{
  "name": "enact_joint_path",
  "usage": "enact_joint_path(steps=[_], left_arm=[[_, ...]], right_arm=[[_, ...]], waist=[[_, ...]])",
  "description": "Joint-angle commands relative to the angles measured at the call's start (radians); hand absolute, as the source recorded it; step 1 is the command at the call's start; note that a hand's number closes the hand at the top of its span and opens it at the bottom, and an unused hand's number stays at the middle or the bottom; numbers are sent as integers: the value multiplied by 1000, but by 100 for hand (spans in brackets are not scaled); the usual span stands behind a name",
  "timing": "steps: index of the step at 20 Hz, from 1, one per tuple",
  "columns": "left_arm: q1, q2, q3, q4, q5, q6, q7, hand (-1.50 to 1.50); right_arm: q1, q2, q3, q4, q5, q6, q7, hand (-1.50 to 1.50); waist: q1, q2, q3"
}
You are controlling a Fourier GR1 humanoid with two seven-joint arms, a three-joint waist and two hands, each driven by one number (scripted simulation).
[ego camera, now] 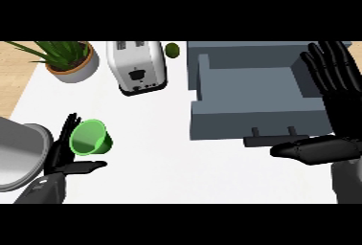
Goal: Pick up the cup, place it into the drawer and close the drawer
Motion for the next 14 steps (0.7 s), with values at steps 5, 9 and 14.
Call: enact_joint_path(steps=[5, 9, 14], left_arm=[[-56, -12, 9, 23, 6, -99, -36, -150], [-58, -41, -8, 11, 2, -201, -42, 150], [-21, -60, -7, -56, -10, -37, -193, 150]], right_arm=[[0, 24, 43, 1, 31, -8, -2, -150], [-3, 6, 4, 62, 20, 8, -48, -150], [-20, -2, 9, 1, 17, -8, 24, -150]], waist=[[-5, 2, -1], [0, 3, 0], [-3, 2, -1]])
